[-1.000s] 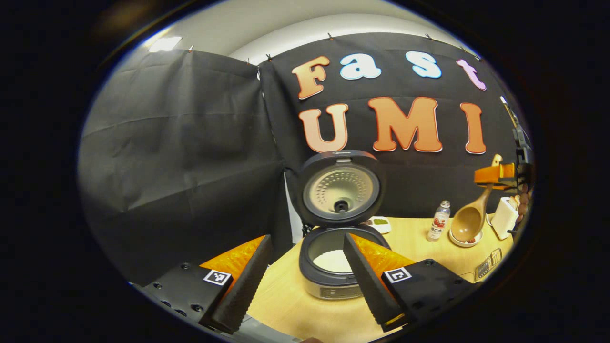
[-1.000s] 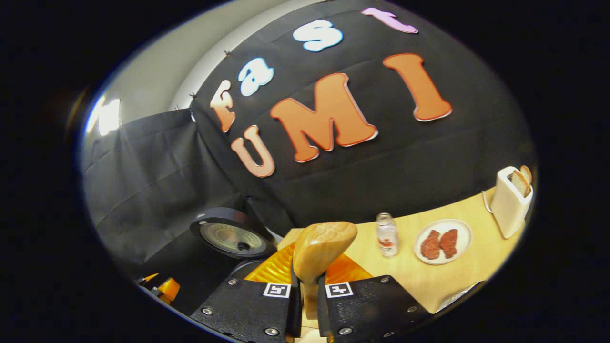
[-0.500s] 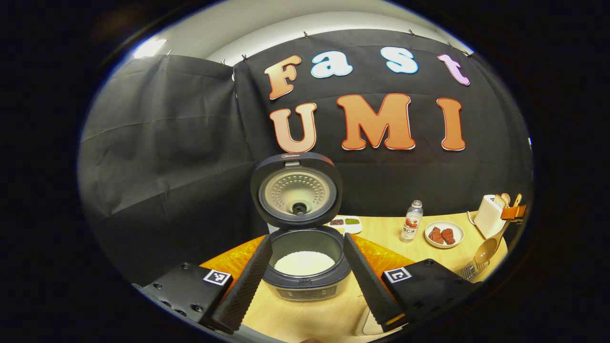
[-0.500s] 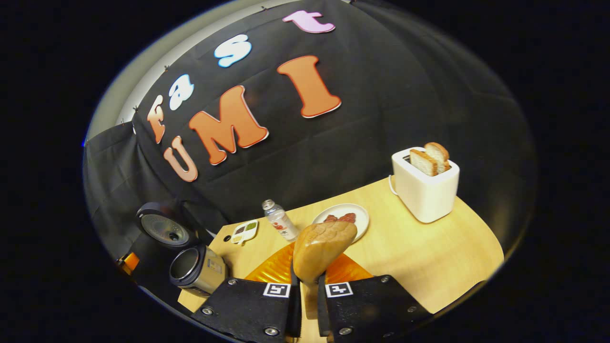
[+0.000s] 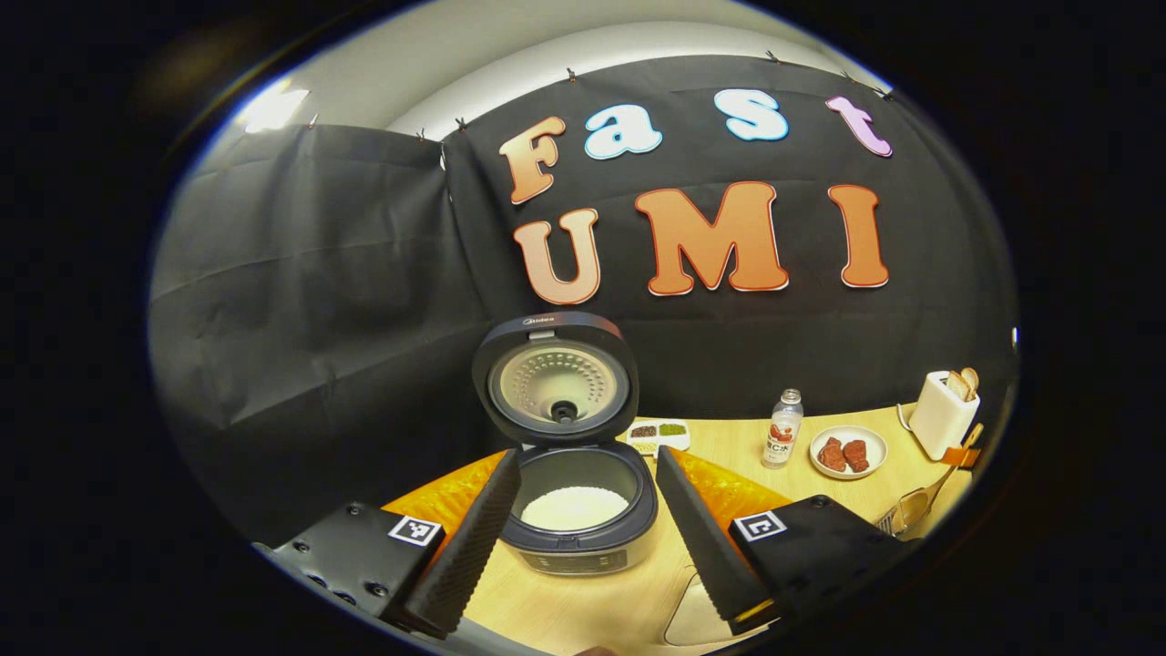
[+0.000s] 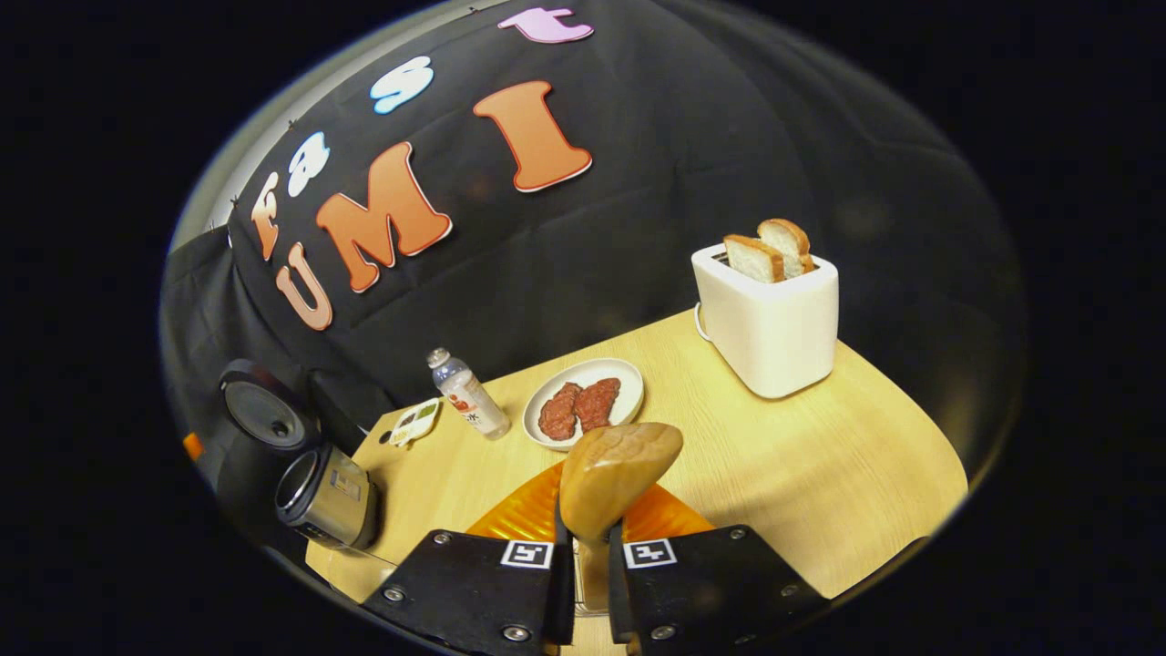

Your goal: Close the left gripper, press the button to open the rice cooker; take a wooden spoon from the chopstick holder with the right hand, scoop a spoonful of rice and pour it into the rice cooker, then put the wooden spoon back into the chopstick holder.

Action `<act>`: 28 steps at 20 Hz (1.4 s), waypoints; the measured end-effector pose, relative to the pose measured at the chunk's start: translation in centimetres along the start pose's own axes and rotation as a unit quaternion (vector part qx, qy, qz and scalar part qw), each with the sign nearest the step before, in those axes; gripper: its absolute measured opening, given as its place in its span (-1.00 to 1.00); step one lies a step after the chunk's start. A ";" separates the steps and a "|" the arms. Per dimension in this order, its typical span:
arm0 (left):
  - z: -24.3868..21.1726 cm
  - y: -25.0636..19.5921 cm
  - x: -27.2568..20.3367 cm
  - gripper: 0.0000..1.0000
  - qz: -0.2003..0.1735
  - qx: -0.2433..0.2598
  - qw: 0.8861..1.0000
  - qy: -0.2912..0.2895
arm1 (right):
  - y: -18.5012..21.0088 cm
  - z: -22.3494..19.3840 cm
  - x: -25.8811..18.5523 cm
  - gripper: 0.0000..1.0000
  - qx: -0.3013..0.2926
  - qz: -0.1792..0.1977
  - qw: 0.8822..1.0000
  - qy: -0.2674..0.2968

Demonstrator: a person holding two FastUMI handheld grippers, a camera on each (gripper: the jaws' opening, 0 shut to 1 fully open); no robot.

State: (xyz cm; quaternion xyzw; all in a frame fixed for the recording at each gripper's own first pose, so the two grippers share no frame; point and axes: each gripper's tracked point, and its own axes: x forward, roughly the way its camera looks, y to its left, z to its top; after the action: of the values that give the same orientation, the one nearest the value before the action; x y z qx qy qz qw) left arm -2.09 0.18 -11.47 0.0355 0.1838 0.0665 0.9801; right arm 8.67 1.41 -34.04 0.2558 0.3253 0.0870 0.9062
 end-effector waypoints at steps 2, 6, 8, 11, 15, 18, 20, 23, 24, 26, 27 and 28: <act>0.1 0.7 0.0 0.98 0.009 0.001 1.000 0.000 | -0.4 -1.9 1.0 -0.68 -0.003 -0.003 1.000 0.022; 1.1 3.0 2.0 0.96 0.032 0.005 0.999 -0.004 | -2.2 -2.4 1.8 -0.63 0.031 -0.015 0.999 0.038; 2.0 4.1 3.7 1.00 0.033 -0.012 0.999 -0.003 | -2.6 -3.7 2.2 -0.57 0.049 -0.028 0.995 0.079; 3.7 6.7 7.4 1.00 0.038 -0.051 0.998 0.008 | -3.8 -4.9 1.4 -0.20 0.058 -0.053 0.989 0.123; 5.6 9.5 13.4 0.97 0.022 -0.112 0.993 0.041 | -4.1 -1.4 -0.7 0.43 0.052 -0.081 0.993 0.073; 6.0 9.4 18.2 0.96 0.002 -0.121 0.991 0.064 | -3.6 1.6 -3.0 0.68 0.030 -0.094 0.995 0.034; 7.6 8.4 20.8 0.99 -0.025 -0.134 0.989 0.060 | -2.8 3.3 -4.9 0.73 0.006 -0.101 0.995 0.013; 9.7 8.4 24.9 1.00 -0.020 -0.121 0.991 0.060 | -1.1 5.2 -7.5 0.76 -0.023 -0.102 0.994 -0.011; 10.5 8.4 26.2 1.00 -0.017 -0.120 0.991 0.060 | -0.4 5.6 -8.3 0.77 -0.029 -0.102 0.994 -0.017; 11.8 8.8 28.2 0.94 -0.007 -0.099 0.994 0.051 | 0.8 6.1 -9.3 0.77 -0.039 -0.103 0.994 -0.025; 11.9 9.2 28.6 0.94 0.001 -0.082 0.995 0.061 | 1.1 6.1 -9.8 0.77 -0.042 -0.104 0.993 -0.027; 13.3 9.3 28.5 0.94 0.000 -0.072 0.997 0.042 | 1.4 6.0 -10.3 0.77 -0.045 -0.105 0.993 -0.029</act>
State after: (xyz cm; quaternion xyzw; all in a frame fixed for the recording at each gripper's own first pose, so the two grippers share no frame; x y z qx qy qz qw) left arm 28.05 12.85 -8.33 -0.0377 0.2193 0.0807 0.9716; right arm 4.53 -3.16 -23.81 0.1816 0.3197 -0.0013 0.9299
